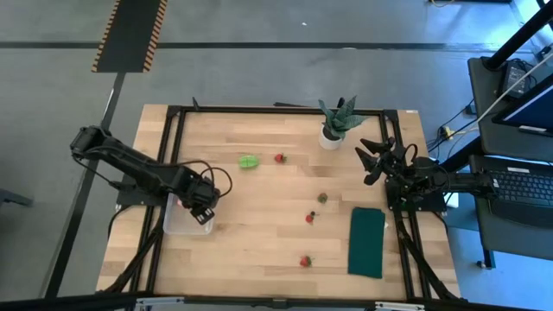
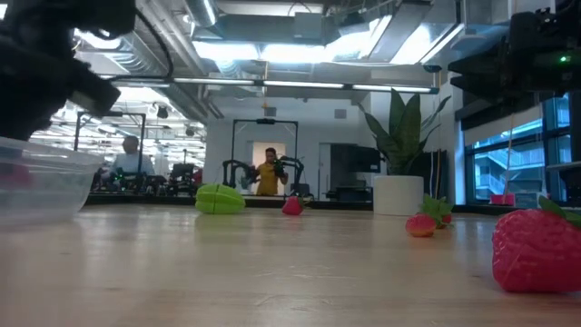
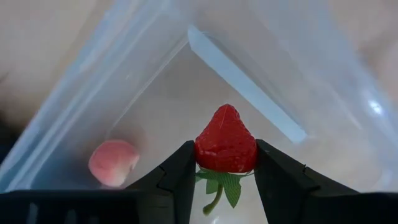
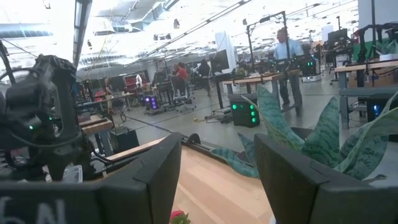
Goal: Pick and placing Produce into tupperware
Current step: Put the red strawberry into the transparent bin, then put the green starfruit into the transparent bin
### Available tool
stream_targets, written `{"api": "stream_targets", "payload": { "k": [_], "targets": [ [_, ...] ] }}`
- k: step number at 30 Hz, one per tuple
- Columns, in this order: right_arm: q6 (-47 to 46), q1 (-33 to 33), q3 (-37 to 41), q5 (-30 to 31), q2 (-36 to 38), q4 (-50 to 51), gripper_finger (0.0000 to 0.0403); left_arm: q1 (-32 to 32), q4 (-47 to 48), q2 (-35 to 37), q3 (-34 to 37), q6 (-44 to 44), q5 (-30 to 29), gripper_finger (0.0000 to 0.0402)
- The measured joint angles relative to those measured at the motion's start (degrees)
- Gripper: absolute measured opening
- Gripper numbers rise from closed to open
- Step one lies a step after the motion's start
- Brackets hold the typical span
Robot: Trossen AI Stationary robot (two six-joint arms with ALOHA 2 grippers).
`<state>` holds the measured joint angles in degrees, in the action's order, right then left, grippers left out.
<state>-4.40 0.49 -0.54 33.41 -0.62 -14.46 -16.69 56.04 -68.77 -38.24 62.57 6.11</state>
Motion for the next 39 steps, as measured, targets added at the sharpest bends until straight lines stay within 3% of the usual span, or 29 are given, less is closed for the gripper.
{"api": "stream_targets", "payload": {
  "k": [4, 25, 33, 39],
  "targets": [
    [0.0, 0.0, 0.0, 0.0, 0.0, 0.0, 0.0204, 0.0, -4.1, 0.0, 2.9, 1.6, 0.8, 0.0149],
    [0.0, 0.0, 0.0, 0.0, 0.0, -1.3, 0.0204, 0.0, -4.4, 0.0, 3.3, 1.5, 2.4, 0.0172],
    [0.0, 0.0, 0.0, 0.0, 0.0, -1.3, 0.0204, 0.0, -4.3, 0.0, 3.3, 1.3, 2.8, 0.021],
    [0.0, 0.0, 0.0, 0.0, 0.0, -1.2, 0.0204, 0.0, -4.3, 0.0, 3.3, 0.1, 7.2, 0.0251]
  ]
}}
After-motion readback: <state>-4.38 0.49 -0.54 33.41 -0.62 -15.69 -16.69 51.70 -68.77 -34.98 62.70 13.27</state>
